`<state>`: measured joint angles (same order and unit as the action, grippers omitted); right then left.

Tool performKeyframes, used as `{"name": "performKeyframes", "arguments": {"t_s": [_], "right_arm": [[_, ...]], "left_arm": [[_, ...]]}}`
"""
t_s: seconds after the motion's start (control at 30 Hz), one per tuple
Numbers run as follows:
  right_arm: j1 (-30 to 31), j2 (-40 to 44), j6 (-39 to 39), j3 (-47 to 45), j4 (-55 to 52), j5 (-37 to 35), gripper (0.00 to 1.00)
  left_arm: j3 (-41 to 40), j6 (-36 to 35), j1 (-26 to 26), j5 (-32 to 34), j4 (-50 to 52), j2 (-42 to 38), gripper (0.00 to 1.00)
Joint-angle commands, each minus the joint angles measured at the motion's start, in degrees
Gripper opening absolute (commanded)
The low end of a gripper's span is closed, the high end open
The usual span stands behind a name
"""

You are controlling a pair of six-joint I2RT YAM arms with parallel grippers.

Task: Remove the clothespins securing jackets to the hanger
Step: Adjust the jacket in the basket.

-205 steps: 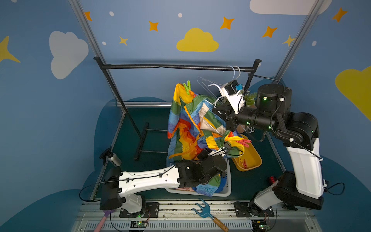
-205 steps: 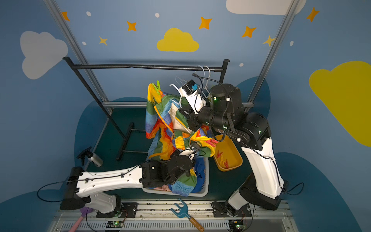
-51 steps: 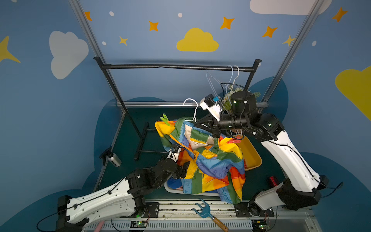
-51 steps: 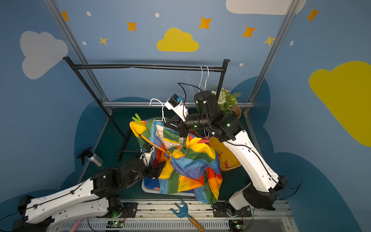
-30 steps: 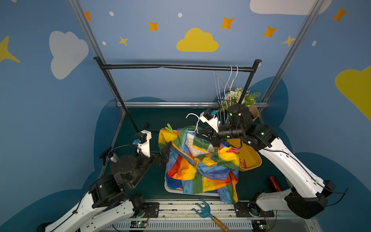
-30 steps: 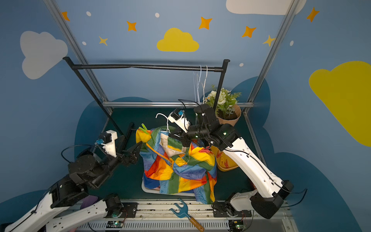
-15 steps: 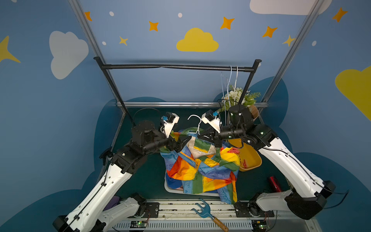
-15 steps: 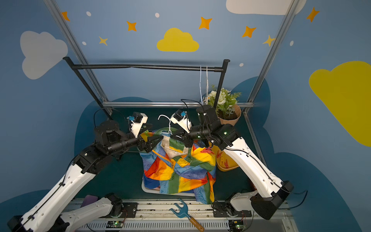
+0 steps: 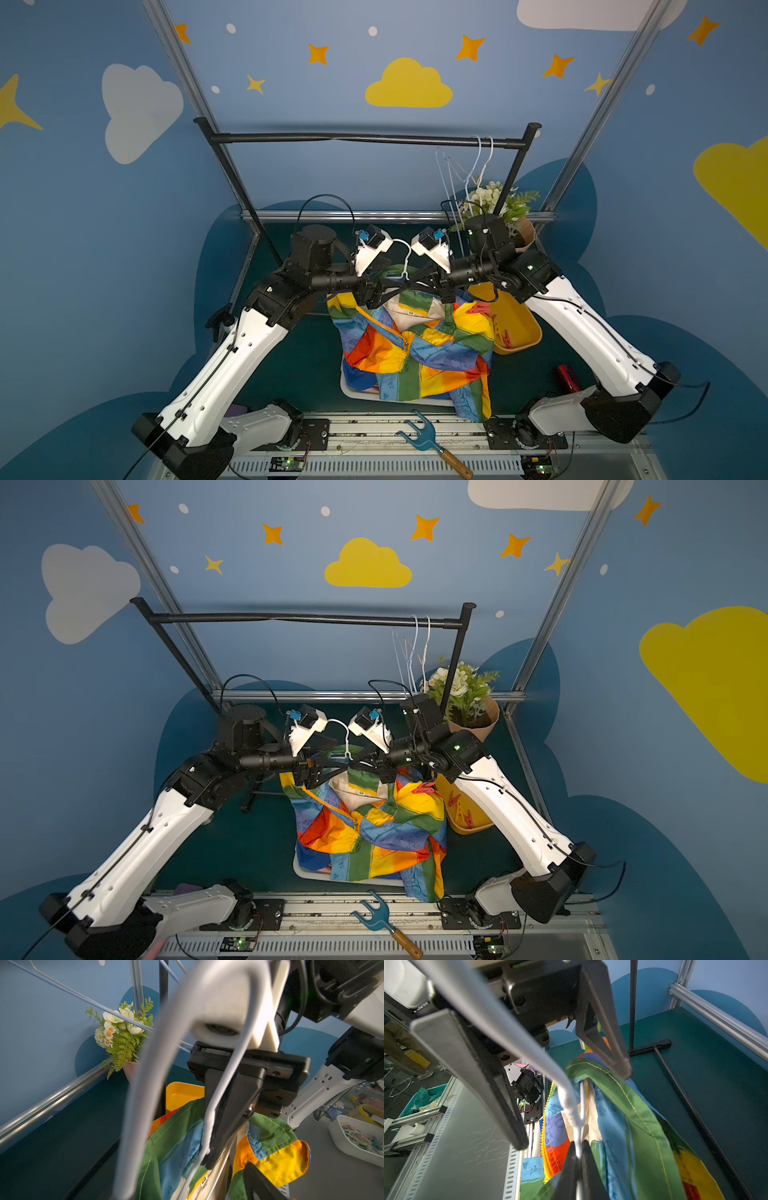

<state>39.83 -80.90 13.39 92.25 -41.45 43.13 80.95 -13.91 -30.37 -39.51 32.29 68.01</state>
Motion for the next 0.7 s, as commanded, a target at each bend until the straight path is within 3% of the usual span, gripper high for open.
{"name": "performKeyframes", "arguments": {"t_s": [0.0, 0.27, 0.4, 0.57, 0.67], "right_arm": [[-0.4, 0.3, 0.5, 2.6, -0.1, 1.5, 0.0], [-0.4, -0.4, 0.9, 3.0, -0.8, 2.8, 0.0], [-0.5, 0.4, 0.4, 2.2, -0.1, 1.8, 0.0], [-0.5, 0.8, -0.5, 1.0, 0.8, 1.5, 0.0], [-0.6, 0.9, -1.5, 0.6, 1.8, 1.9, 0.0]], "left_arm": [[0.3, -2.3, 0.1, -2.9, 2.9, 0.1, 0.68], [-0.3, -2.0, 0.2, -3.7, 2.1, 0.7, 0.49], [-0.8, -1.6, 0.2, -4.1, 0.9, 1.4, 0.27], [-3.1, -0.5, 0.1, -5.0, -2.2, 0.0, 0.2], [-5.1, 0.1, 0.3, -4.7, -3.7, -1.3, 0.09]]}}
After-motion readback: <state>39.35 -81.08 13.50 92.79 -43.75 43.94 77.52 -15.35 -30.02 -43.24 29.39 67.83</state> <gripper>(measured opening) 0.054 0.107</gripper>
